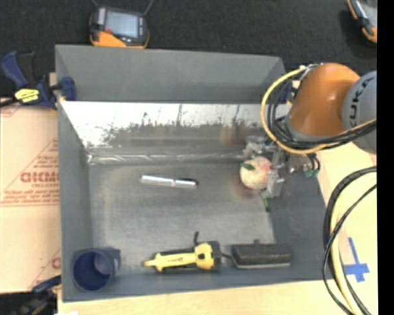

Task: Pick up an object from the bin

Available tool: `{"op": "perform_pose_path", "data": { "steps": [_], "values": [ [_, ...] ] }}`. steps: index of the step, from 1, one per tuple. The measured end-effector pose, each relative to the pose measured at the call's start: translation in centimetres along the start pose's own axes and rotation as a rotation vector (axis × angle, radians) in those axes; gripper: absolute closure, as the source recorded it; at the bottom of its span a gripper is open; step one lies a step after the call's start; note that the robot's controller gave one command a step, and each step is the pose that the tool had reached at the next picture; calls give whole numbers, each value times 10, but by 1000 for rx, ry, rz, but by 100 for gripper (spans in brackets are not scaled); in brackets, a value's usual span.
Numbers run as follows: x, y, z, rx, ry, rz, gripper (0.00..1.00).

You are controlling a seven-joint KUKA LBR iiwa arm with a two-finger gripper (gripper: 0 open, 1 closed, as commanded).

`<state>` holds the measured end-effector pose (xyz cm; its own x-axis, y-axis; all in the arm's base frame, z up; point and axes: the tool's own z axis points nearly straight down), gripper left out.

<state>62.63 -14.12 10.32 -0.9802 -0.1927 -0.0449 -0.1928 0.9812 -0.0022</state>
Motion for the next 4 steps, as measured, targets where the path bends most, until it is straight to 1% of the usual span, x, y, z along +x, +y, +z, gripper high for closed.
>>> {"op": "perform_pose_path", "data": {
  "steps": [1, 2, 3, 4],
  "values": [
    [2, -18, 33, -2, 20, 85, 0],
    [8, -4, 31, 6, -5, 26, 100],
    [8, -4, 31, 6, -5, 25, 100],
    [8, -4, -6, 4, 2, 25, 100]
  ]
}}
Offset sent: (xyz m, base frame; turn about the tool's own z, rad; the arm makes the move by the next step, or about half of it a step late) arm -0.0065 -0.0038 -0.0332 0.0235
